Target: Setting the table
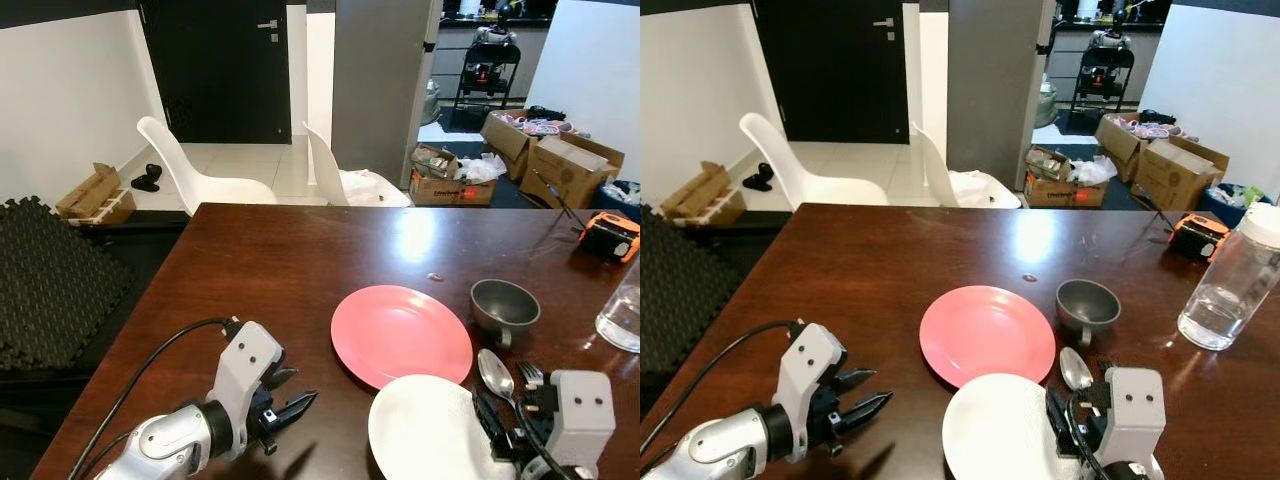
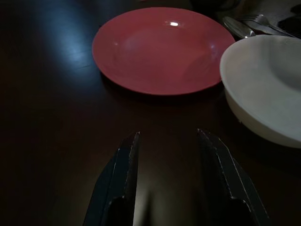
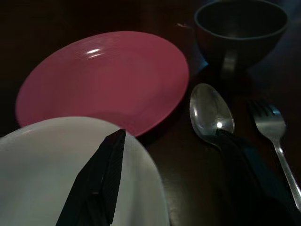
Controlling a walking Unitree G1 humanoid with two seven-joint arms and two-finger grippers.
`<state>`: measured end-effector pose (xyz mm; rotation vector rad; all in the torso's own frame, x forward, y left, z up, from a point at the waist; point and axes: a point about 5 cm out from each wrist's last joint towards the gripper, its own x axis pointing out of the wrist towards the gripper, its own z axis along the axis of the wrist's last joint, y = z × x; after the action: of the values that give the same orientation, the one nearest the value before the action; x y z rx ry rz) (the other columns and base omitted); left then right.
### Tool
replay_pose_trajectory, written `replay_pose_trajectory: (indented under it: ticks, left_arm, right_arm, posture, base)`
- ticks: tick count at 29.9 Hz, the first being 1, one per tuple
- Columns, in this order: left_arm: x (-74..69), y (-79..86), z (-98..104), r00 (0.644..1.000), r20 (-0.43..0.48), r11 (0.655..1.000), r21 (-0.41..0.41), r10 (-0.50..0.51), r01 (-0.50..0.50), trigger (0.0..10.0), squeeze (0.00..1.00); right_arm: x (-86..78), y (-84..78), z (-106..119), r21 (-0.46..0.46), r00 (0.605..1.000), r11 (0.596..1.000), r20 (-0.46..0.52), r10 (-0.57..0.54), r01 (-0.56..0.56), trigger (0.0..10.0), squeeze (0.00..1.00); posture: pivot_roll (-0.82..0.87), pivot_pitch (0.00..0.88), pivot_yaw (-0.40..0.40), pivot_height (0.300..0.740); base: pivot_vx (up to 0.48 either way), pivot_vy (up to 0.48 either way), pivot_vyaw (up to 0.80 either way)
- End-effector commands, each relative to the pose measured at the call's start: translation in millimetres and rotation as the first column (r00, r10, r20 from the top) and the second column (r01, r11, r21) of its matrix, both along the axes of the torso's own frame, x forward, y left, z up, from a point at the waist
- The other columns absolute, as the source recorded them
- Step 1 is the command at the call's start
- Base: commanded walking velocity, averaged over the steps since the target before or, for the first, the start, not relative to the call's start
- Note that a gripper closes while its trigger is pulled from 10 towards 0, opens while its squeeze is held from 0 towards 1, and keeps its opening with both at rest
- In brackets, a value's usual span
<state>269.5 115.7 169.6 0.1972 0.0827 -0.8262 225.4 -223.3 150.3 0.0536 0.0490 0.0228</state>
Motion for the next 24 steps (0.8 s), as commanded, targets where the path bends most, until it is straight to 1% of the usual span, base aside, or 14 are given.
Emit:
replay_pose_trajectory:
  ticks: [1,6,9,11,15,16,17,18,19,23,24]
  left_arm:
    - [-0.7,4.0,-5.6,1.0,-0.013,1.0,0.018,0.014,-0.013,10.0,0.09]
    - [1.3,3.6,-5.0,1.0,-0.005,1.0,0.018,0.022,-0.022,10.0,0.09]
    - [1.5,3.6,-4.7,1.0,-0.003,1.0,0.017,0.026,-0.026,10.0,0.09]
    - [1.0,3.6,-4.7,1.0,-0.002,0.999,0.015,0.028,-0.028,10.0,0.09]
    - [0.2,3.9,-4.7,1.0,-0.003,0.999,0.014,0.031,-0.031,10.0,0.09]
    - [-0.1,3.9,-4.7,0.999,-0.003,0.999,0.013,0.032,-0.032,10.0,0.1]
    - [-0.1,3.9,-4.7,0.999,-0.003,0.999,0.013,0.032,-0.032,10.0,0.1]
    - [-0.2,4.0,-4.7,0.999,-0.004,0.999,0.012,0.034,-0.034,10.0,0.1]
    - [-0.3,4.0,-4.7,0.999,-0.004,0.999,0.012,0.035,-0.035,10.0,0.09]
    - [-0.6,4.0,-4.9,0.999,-0.005,0.999,0.011,0.038,-0.038,10.0,0.1]
    - [-0.8,3.8,-5.3,0.999,-0.007,0.999,0.011,0.037,-0.037,10.0,0.1]
  right_arm:
    - [-4.1,3.1,-3.2,0.024,0.999,0.999,-0.029,0.032,-0.031,10.0,0.0]
    - [-10.5,8.4,-20.6,0.058,0.985,0.995,-0.15,0.09,-0.082,10.0,0.0]
    - [-11.1,10.3,-23.4,0.073,0.98,0.993,-0.168,0.109,-0.098,10.0,0.0]
    - [-11.1,11.1,-24.6,0.102,0.976,0.989,-0.18,0.12,-0.103,10.0,0.0]
    - [-10.8,10.5,-27.0,0.107,0.972,0.988,-0.195,0.128,-0.108,10.0,0.0]
    - [-10.3,10.2,-28.4,0.111,0.971,0.988,-0.203,0.129,-0.108,4.9,0.0]
    - [-10.3,10.2,-28.4,0.111,0.971,0.988,-0.203,0.129,-0.108,4.9,0.0]
    - [-9.7,9.9,-29.4,0.115,0.969,0.988,-0.209,0.129,-0.106,3.1,0.0]
    - [-9.4,9.7,-29.6,0.12,0.969,0.987,-0.212,0.129,-0.105,0.0,0.0]
    - [-8.4,8.4,-28.7,0.136,0.971,0.986,-0.208,0.122,-0.095,0.0,0.0]
    - [-7.5,6.8,-27.8,0.147,0.974,0.986,-0.201,0.107,-0.078,0.0,0.0]
  posture:
    - [-0.09,0.093,0.096,0.74]
    - [-0.09,0.099,0.091,0.74]
    - [-0.08,0.102,0.089,0.74]
    - [-0.08,0.107,0.087,0.74]
    - [-0.08,0.111,0.085,0.74]
    - [-0.08,0.114,0.083,0.74]
    - [-0.08,0.114,0.083,0.74]
    - [-0.08,0.114,0.083,0.74]
    - [-0.07,0.114,0.082,0.74]
    - [-0.07,0.116,0.084,0.74]
    - [-0.07,0.117,0.086,0.74]
  base:
    - [0.0,0.0,0.0]
    - [0.0,0.0,0.0]
    - [0.0,0.0,0.0]
    - [0.0,0.0,0.0]
    - [0.0,0.0,0.0]
    - [0.0,0.0,0.0]
    - [0.0,0.0,0.0]
    - [0.0,0.0,0.0]
    - [0.0,0.0,0.0]
    - [0.0,0.0,0.0]
    - [0.0,0.0,0.0]
